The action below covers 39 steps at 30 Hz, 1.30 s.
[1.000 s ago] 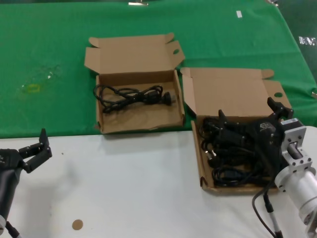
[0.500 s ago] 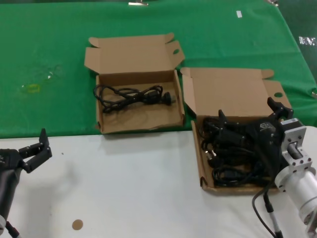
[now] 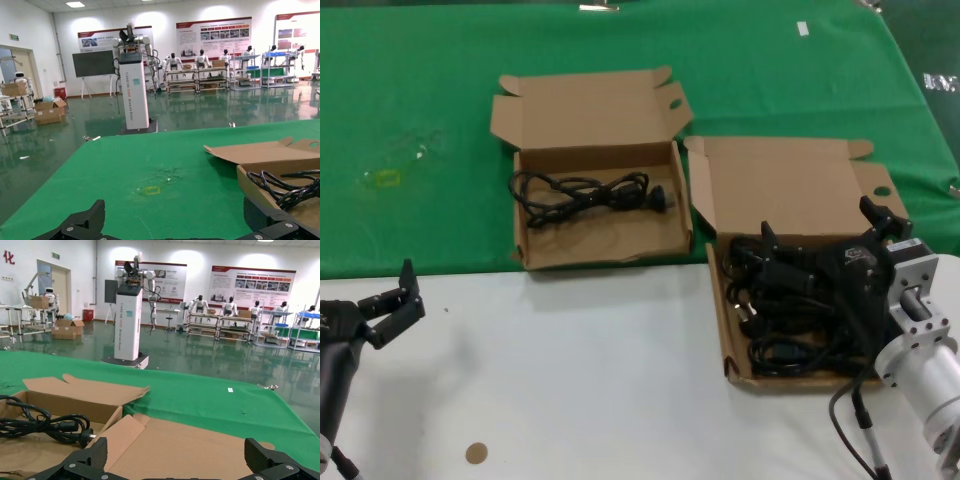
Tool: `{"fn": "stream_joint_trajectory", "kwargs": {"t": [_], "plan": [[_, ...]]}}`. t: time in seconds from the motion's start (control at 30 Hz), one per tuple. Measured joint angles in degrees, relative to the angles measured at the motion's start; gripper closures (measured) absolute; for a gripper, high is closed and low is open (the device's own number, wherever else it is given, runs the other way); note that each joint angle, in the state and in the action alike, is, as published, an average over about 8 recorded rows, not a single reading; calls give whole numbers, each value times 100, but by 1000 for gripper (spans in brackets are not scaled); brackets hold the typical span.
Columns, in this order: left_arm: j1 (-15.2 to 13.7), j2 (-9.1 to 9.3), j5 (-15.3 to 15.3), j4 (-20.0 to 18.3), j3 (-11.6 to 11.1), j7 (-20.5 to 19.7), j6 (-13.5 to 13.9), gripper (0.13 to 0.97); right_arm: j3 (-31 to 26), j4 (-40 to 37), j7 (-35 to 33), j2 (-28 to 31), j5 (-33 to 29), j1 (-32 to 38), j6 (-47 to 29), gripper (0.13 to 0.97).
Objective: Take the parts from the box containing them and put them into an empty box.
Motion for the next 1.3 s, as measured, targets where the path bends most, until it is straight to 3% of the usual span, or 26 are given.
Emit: {"fn": "stream_joint_trajectory", "kwargs": {"t": [1.3], "plan": [[0, 0, 0, 0, 0, 0, 0, 132, 0, 0, 0, 0, 0, 0, 0, 129]]}}
